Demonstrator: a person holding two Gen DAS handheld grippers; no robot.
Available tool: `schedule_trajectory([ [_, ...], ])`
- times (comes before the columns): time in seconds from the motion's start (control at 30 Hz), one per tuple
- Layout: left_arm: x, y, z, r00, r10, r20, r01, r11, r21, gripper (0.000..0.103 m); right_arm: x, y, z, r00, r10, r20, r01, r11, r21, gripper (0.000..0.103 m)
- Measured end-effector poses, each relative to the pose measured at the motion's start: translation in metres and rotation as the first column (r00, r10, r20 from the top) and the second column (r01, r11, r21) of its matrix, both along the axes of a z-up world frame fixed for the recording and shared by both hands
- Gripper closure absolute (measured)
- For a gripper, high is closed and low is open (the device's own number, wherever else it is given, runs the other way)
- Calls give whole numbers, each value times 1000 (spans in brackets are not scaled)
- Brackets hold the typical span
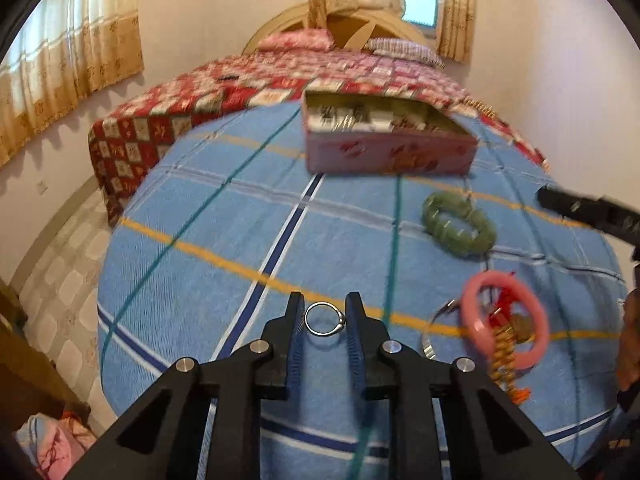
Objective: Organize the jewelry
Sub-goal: 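Grasp the small silver ring with left gripper while right gripper nears the jade bangle, then close the right gripper on the green jade bangle and lift it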
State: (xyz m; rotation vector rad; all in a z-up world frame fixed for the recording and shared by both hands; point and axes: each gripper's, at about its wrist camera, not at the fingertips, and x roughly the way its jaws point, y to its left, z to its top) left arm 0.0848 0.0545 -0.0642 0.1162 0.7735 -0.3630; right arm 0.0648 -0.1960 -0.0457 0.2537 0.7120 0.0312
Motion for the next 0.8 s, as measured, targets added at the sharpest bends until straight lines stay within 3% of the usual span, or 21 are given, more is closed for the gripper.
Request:
schedule_trajectory([
  [0.2,-2,-2,24,998,-3,68,6,999,-50,82,7,6,-4,998,52,-27,-51,999,18,43],
  [0.3,0,-1,30,997,-2,81,8,998,-64,82,22,19,-7,990,126,-58,-124,992,36,42],
  [0.37,1,0,34,996,3,89,3,998,-70,82,35,26,-10,982,165,-95,-159,985,67,34],
  [0.43,0,2,36,995,9,96,-2,997,-76,82,44,35,-11,976,192,-106,-185,980,74,34],
  [0.63,0,4,41,994,15,113,-6,997,-75,82,64,71,-20,945,279,-172,-290,956,-42,28],
  [0.8,5,4,39,995,14,100,-6,996,-86,82,68,80,-33,936,275,-221,-311,940,-144,27],
])
